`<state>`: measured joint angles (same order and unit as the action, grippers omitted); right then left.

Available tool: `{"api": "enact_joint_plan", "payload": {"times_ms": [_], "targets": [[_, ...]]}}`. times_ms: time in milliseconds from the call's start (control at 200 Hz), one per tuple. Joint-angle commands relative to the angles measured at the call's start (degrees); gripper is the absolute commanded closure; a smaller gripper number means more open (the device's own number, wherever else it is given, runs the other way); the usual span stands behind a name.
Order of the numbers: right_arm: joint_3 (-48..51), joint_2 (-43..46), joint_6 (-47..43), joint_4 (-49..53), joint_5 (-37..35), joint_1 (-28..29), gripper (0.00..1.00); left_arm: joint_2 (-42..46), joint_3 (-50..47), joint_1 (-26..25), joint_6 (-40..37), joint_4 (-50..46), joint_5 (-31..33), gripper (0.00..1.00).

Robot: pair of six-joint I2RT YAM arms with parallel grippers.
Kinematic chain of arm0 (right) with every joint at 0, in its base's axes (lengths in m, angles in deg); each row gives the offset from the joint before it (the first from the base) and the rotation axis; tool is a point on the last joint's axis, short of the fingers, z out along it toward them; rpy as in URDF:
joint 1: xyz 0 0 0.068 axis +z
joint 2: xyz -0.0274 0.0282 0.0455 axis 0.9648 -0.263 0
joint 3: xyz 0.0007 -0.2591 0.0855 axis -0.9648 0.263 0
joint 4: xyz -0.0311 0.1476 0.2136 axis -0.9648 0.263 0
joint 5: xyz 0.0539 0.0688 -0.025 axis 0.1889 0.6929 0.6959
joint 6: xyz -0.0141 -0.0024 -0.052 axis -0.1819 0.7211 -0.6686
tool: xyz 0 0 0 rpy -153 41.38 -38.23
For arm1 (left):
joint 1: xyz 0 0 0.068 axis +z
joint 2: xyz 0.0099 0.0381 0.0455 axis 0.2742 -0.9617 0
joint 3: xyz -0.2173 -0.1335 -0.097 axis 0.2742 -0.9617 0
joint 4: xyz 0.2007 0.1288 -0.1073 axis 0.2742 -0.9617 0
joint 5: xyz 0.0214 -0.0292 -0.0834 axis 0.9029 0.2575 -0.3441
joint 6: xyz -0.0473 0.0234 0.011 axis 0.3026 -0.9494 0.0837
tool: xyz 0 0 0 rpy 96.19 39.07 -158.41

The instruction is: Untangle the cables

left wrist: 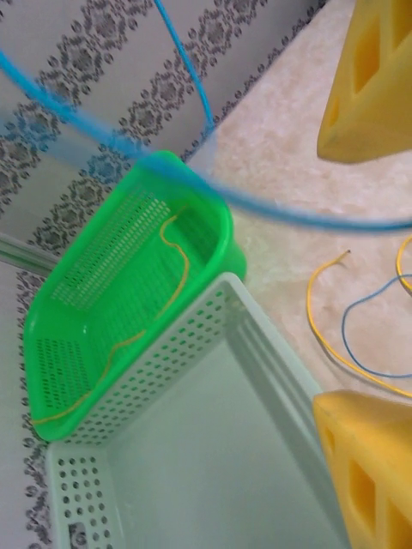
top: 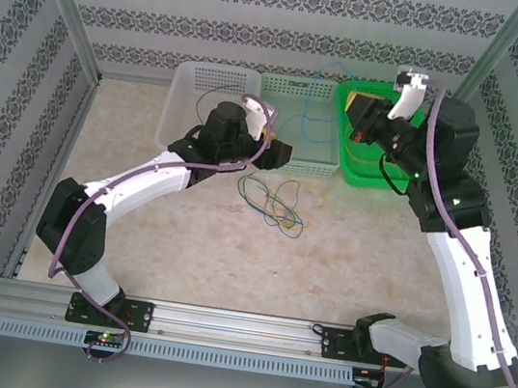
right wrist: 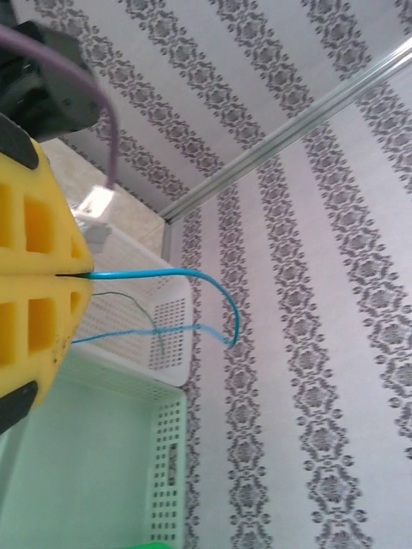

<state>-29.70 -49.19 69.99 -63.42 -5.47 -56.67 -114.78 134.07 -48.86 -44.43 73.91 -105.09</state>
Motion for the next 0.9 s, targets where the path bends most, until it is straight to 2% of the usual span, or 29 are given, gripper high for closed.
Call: {"api": "enact_joint_plan", "payload": {"times_ms": [0,90,180,320,590,894], "targets": [[-3.5,-2.8,-1.7,-0.4,0.0,-0.7,1.00,3.1,-2.5,-0.7,0.0,-0.8,3.6,0.23],[-4.8,-5.7,-1.7,-1.3,-0.6,-1.2,1.00,4.5,-4.4,-0.7,0.6,-0.8,7.2,0.14],[-5.4,-8.9,-1.7,-3.1,-1.6,-1.9,1.00,5.8,-6.1,-0.6,0.8,-0.7,9.0,0.11],[-5.3,-14.3,1.4,-8.6,0.4,-4.1,1.00,7.4,-8.2,-0.6,0.8,-1.5,11.7,0.00],[-7.3,-25.7,7.8,-17.0,2.5,-7.2,1.00,11.5,-13.8,0.0,2.5,-3.6,20.3,0.00],[-16.7,-42.8,15.0,-19.8,9.1,-7.2,1.00,15.7,-19.0,1.4,3.2,-5.2,22.5,0.00]]}}
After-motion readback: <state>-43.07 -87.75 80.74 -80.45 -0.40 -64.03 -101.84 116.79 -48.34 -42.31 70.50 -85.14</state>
